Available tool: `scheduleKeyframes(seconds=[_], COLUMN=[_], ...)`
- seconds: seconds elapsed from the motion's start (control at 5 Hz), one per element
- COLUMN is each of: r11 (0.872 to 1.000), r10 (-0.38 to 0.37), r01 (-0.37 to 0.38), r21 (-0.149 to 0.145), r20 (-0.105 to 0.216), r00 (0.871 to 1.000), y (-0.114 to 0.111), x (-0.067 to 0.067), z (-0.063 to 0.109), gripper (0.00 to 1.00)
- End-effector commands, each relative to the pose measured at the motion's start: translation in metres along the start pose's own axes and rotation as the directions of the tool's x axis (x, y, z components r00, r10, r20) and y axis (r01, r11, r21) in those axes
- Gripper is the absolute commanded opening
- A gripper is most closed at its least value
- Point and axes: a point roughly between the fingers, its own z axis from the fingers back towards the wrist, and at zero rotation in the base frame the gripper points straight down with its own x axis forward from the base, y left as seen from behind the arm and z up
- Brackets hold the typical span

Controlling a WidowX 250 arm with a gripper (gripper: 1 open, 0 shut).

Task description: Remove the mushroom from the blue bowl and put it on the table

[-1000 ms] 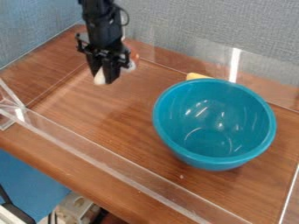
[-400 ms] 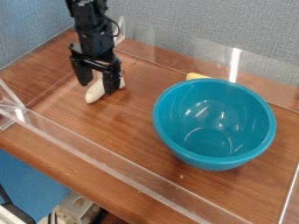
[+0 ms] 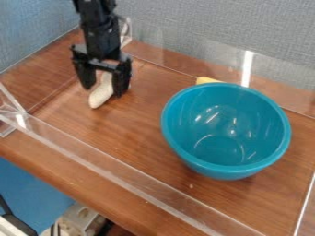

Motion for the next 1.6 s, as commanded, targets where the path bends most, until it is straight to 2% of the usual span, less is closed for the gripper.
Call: scheduleKeyframes(seconds=[0.0,0.2,0.4,0.8,1.0,1.4], r11=[1.000,0.998,0.994,0.982,0.976,0.960], r10=[-0.002,-0.060,-0.107,-0.189,-0.216,-0.279], r01=[-0.001,0.057,0.104,0.186,0.214,0.277], r21=[0.029,0.026,0.026,0.035,0.033,0.034], r20=[0.106,0.126,0.129,0.138,0.128,0.109], r00=[0.994,0.990,0.986,0.972,0.968,0.954], y=[-0.013,-0.018,-0.015,-0.018,-0.021,-0.035], x=[0.010,0.008,0.006,0.029,0.037,0.032], z=[0.052,0.063,0.067,0.062,0.057,0.054], gripper=[1.00,1.00,1.00,1.00,1.00,1.00])
